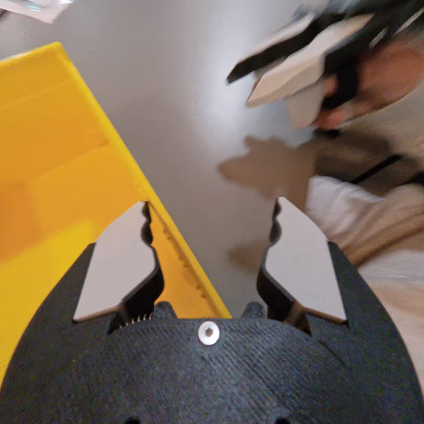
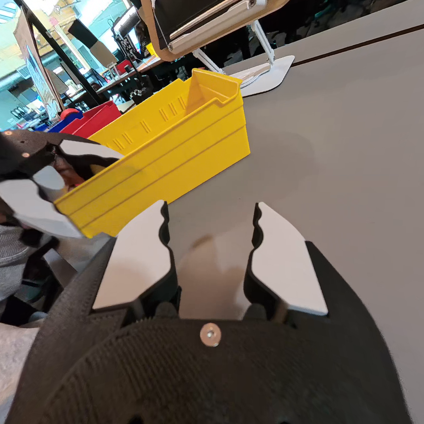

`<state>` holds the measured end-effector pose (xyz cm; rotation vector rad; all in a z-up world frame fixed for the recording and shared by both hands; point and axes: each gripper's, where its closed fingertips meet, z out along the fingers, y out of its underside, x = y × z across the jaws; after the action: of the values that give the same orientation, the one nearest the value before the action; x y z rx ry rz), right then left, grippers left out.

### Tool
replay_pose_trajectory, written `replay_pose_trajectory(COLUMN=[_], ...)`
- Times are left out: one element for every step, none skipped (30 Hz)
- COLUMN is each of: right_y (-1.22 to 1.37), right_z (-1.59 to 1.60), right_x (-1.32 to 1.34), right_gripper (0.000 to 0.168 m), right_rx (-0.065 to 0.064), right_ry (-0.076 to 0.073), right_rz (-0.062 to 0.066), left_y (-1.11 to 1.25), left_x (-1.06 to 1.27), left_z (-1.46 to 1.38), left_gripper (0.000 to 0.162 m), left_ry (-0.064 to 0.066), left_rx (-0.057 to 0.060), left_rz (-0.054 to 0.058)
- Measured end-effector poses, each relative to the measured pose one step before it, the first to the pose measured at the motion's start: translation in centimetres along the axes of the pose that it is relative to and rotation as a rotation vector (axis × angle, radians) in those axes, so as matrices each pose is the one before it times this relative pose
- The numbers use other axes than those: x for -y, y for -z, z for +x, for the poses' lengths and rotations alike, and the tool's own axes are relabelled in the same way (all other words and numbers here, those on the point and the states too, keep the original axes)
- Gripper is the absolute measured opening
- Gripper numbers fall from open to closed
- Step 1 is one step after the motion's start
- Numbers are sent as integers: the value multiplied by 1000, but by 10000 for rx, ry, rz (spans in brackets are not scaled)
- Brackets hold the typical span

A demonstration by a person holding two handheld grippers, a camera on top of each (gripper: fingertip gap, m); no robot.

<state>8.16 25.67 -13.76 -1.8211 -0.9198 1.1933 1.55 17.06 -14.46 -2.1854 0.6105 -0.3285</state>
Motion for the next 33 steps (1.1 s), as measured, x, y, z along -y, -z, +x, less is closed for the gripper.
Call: replay_pose_trajectory(right_y=[36, -2, -19, -31, -43, -44, -47, -50, -84, -88, -105, -116, -132, -159, -230, -305, -395, -469, -489, -514, -515, -412, -280, -152, -65, 30, 139, 352, 503, 550, 535, 411, 279], right_z=[28, 31, 13, -38, -79, -108, -129, -120, -82, -49, -32, -133, -369, -681, -1031, -1318, -1510, -1622, -1731, -1651, -1134, -516, 19, 487, 887, 1233, 1467, 1752, 1778, 1734, 1981, 2209, 2233], right_x=[68, 8, -53, -113, -116, -81, -42, -28, -60, -80, -89, -114, -105, -57, -7, 9, 15, 52, 39, -110, -291, -365, -363, -349, -357, -416, -402, -161, 254, 392, 310, 181, 106], right_gripper=[72, 72, 72, 72, 72, 72, 72, 72, 72, 72, 72, 71, 72, 72, 73, 76, 80, 87, 94, 104, 113, 119, 122, 124, 122, 113, 97, 79, 66, 48, 34, 23, 15], right_rx=[65, 56, 55, 62, 64, 60, 58, 51, 24, -16, -69, -102, -86, -30, 57, 140, 188, 204, 278, 297, 77, -166, -299, -380, -418, -429, -396, -439, -339, -213, -317, -438, -412], right_ry=[-141, -129, -104, -83, -66, -50, -29, -1, 27, 60, 136, 264, 383, 437, 410, 310, 195, 133, 151, 184, 206, 266, 316, 297, 209, 79, -63, -199, -222, -182, -143, -111, -182], right_rz=[37, 17, -20, -54, -59, -37, -14, -14, -34, -56, -74, -94, -95, -52, 8, 43, 66, 127, 152, 57, -78, -168, -188, -181, -193, -216, -222, -93, 129, 163, 100, 53, 6], left_y=[794, 1176, 1493, 1716, 1869, 1943, 1919, 1745, 1433, 986, 483, 34, -292, -523, -610, -553, -439, -393, -384, -419, -551, -647, -676, -659, -637, -593, -577, -616, -577, -546, -462, -340, -258], left_x=[796, 1081, 1411, 1485, 1460, 1318, 1058, 614, -19, -738, -1512, -2304, -2786, -2546, -1673, -491, 326, 785, 677, 422, -41, -268, -562, -451, -24, 105, 117, 85, 71, 210, 306, 407, 465], left_z=[586, 125, -403, -850, -1288, -1735, -2207, -2590, -2828, -2756, -2346, -1749, -1063, -583, -240, 278, 916, 784, 748, 888, 971, 1144, 1227, 1228, 1465, 1231, 1226, 1097, 824, 921, 795, 694, 595], left_gripper=[107, 102, 102, 102, 102, 101, 99, 96, 94, 97, 100, 103, 100, 82, 64, 46, 27, 29, 33, 33, 35, 37, 40, 41, 51, 57, 61, 65, 69, 73, 74, 74, 77], left_ry=[758, 426, 213, 98, 8, -51, -82, -116, -112, -130, -89, 9, 12, -1, -88, -198, -65, 297, 339, 217, 27, -69, -40, -109, -150, -155, -242, -266, -318, -314, -209, -122, -33], left_rx=[-833, -475, -30, 284, 525, 756, 943, 1056, 1081, 948, 683, 353, 24, -118, -108, -231, -480, -325, -300, -367, -402, -529, -583, -584, -686, -536, -533, -450, -299, -379, -339, -335, -308], left_rz=[533, 682, 841, 758, 652, 571, 473, 331, 103, -183, -537, -955, -1300, -1220, -756, -78, 344, 483, 343, 200, -46, -161, -388, -353, -71, -4, -1, -14, -12, 85, 158, 230, 288])
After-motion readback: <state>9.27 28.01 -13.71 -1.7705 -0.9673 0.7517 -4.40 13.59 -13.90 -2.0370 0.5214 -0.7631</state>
